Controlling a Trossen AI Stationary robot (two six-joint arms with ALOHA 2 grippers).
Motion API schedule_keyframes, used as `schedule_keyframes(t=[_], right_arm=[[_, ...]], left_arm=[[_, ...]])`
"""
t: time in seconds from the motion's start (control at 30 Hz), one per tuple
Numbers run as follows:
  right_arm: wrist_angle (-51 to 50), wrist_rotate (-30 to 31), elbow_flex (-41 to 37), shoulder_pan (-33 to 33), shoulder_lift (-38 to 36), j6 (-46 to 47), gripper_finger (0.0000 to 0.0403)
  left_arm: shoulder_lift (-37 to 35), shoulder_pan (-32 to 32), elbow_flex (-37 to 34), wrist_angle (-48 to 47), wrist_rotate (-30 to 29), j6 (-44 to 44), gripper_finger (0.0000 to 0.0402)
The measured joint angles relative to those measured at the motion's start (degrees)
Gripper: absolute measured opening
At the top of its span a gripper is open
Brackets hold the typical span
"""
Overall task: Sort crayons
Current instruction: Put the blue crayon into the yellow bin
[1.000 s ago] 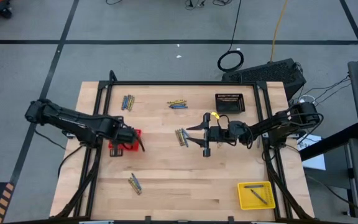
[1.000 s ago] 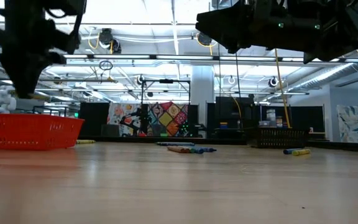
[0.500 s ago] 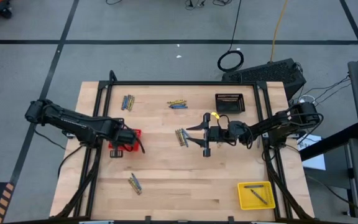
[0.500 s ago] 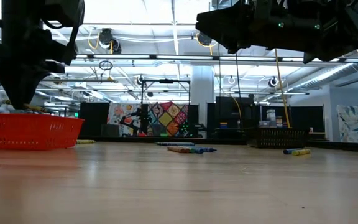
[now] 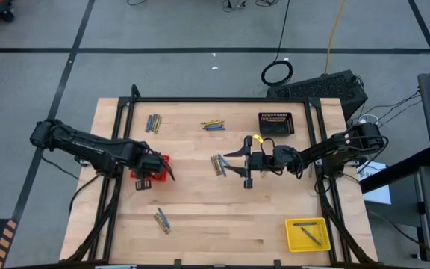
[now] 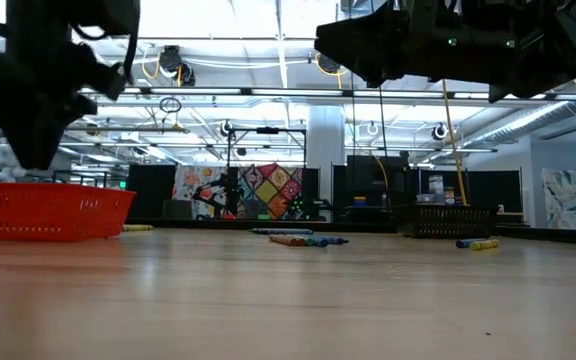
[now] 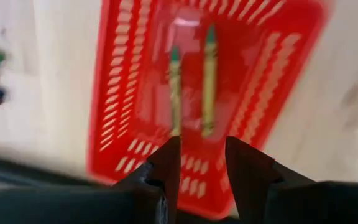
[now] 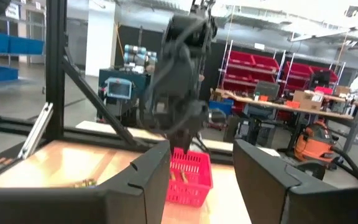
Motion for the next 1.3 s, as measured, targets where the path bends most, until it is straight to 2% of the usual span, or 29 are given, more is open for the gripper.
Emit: schedule_keyframes(t=[0.4, 0.53, 0.73, 0.8, 0.87, 0.97, 1.07, 1.13, 1.23, 1.3], right_arm=[[-1.6, 0.0, 0.0, 0.0, 0.0, 0.0, 0.0160], [-2.0, 0.0, 0.0, 0.0, 0.0, 0.4, 0.0160], [-4.5, 0.3, 0.0, 0.0, 0.0, 0.9, 0.0160], [-5.1, 1.9, 0.0, 0.0, 0.0, 0.6, 0.0160], [-6.9, 5.7, 0.0, 0.0, 0.0, 0.4, 0.0160], [-11.1, 14.9, 0.0, 0.0, 0.0, 0.5, 0.0160], [-19.8, 22.8, 0.0, 0.0, -1.9, 1.2, 0.0160], [-28.7, 24.3, 0.3, 0.0, -4.4, 3.6, 0.0160], [-49.1, 24.1, 2.4, 0.0, -10.1, 11.5, 0.0160], [-64.1, 23.9, 5.2, 0.0, -14.1, 18.8, 0.0160]], left_arm=[[0.0, -1.2, 4.0, 16.1, -1.0, 1.0, 0.0118], [0.0, -1.2, 4.0, 24.7, -9.4, 5.8, 0.0118], [0.0, 0.3, 2.1, 36.9, -29.4, 15.1, 0.0118], [0.1, 2.1, 1.0, 41.2, -34.1, 15.4, 0.0118], [0.0, 4.4, -0.6, 46.6, -35.1, 15.4, 0.0119], [0.1, 7.3, -3.4, 54.5, -33.6, 15.3, 0.0119], [1.0, 8.9, -6.2, 64.4, -31.5, 16.2, 0.0118], [1.8, 9.2, -7.5, 68.7, -31.2, 16.5, 0.0118], [3.4, 9.2, -8.5, 76.0, -31.2, 16.8, 0.0118], [4.5, 9.2, -8.8, 77.1, -30.6, 17.1, 0.0118]])
